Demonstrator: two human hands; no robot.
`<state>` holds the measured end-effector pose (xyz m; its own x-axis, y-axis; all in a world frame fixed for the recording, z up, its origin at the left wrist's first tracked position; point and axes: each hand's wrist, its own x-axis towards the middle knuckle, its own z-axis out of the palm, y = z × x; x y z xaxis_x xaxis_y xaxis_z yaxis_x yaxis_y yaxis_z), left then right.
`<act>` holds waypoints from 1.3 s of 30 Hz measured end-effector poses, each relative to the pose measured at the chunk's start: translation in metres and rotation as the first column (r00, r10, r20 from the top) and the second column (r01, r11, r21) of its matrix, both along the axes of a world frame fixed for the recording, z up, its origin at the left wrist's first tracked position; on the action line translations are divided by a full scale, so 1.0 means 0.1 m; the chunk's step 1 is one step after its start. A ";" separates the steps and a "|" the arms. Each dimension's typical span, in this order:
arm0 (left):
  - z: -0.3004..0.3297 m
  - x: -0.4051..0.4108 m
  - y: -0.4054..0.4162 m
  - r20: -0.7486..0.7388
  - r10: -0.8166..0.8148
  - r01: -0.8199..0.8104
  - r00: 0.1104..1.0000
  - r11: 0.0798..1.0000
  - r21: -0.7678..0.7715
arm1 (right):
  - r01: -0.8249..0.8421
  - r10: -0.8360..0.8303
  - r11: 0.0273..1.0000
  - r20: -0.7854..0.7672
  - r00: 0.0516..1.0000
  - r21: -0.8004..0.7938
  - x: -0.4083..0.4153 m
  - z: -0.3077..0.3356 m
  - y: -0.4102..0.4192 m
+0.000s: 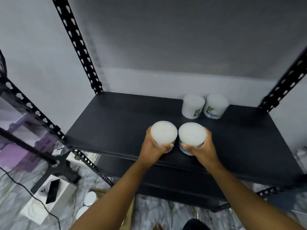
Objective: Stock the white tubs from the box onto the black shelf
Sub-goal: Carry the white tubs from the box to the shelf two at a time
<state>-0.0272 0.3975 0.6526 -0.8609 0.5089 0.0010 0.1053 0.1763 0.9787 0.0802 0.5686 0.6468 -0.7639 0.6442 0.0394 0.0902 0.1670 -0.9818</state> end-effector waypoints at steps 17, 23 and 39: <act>-0.12 -0.42 0.65 0.046 -0.074 0.070 0.996 0.994 0.086 | 0.019 -0.020 0.999 -0.038 0.999 -0.046 -0.42 -0.09 0.51; -0.19 -0.60 0.82 0.023 -0.093 0.091 0.995 0.992 0.082 | 0.008 -0.009 0.999 -0.024 1.000 -0.040 -0.54 -0.09 0.67; -0.10 -0.88 1.04 0.009 -0.095 0.095 0.995 0.995 0.017 | -0.066 0.065 0.996 0.019 0.998 0.054 -0.81 -0.01 0.97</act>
